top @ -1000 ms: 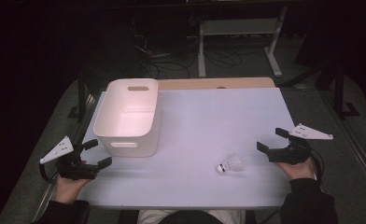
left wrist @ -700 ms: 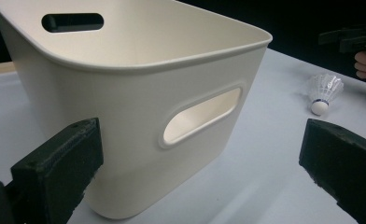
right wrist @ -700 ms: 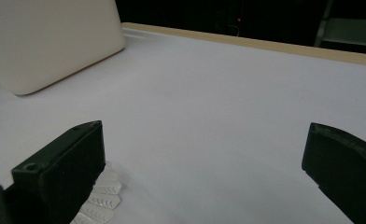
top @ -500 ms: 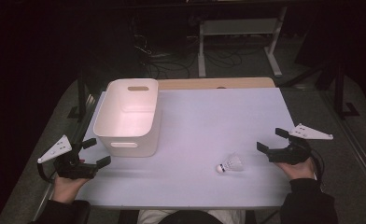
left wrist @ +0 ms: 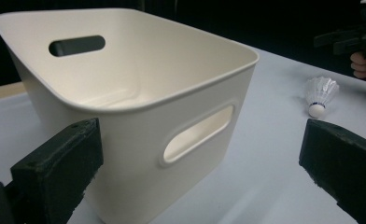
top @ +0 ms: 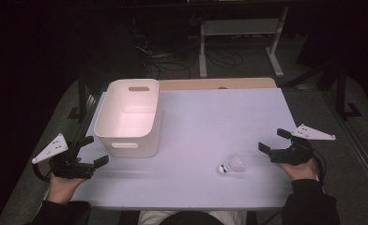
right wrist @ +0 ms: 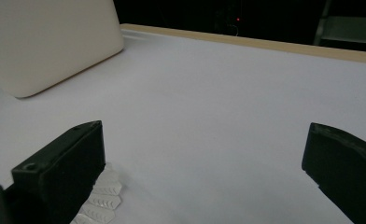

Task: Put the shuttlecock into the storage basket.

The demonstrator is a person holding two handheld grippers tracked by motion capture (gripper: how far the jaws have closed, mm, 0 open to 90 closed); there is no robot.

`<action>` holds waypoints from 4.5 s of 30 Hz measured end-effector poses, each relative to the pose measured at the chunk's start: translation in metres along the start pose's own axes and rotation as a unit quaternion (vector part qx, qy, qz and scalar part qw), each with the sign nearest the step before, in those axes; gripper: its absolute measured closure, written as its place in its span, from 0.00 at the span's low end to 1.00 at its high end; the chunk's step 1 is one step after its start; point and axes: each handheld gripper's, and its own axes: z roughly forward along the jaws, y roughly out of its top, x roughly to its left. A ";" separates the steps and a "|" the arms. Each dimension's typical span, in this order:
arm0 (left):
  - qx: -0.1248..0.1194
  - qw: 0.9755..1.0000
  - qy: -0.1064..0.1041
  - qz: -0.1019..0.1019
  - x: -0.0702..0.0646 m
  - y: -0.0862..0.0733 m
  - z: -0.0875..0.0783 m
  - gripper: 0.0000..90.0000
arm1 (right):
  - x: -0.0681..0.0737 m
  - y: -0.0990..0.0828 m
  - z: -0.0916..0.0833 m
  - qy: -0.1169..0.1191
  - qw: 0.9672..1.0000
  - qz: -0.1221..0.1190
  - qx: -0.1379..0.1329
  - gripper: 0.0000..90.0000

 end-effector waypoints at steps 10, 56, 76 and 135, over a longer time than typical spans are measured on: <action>0.003 1.000 -0.004 0.015 -0.001 0.014 -0.005 0.00 | 0.000 0.000 0.001 0.001 1.000 0.000 0.004 0.00; 0.064 0.992 -0.042 0.104 -0.021 0.095 0.018 0.00 | 0.001 -0.001 0.002 0.009 1.000 0.000 0.006 0.00; 0.106 0.983 -0.072 0.128 -0.030 0.116 0.048 0.00 | 0.001 -0.001 0.002 0.012 1.000 -0.004 0.006 0.00; 0.199 0.953 -0.158 0.168 -0.081 0.147 0.154 0.00 | 0.002 0.000 0.004 0.025 1.000 -0.008 0.007 0.00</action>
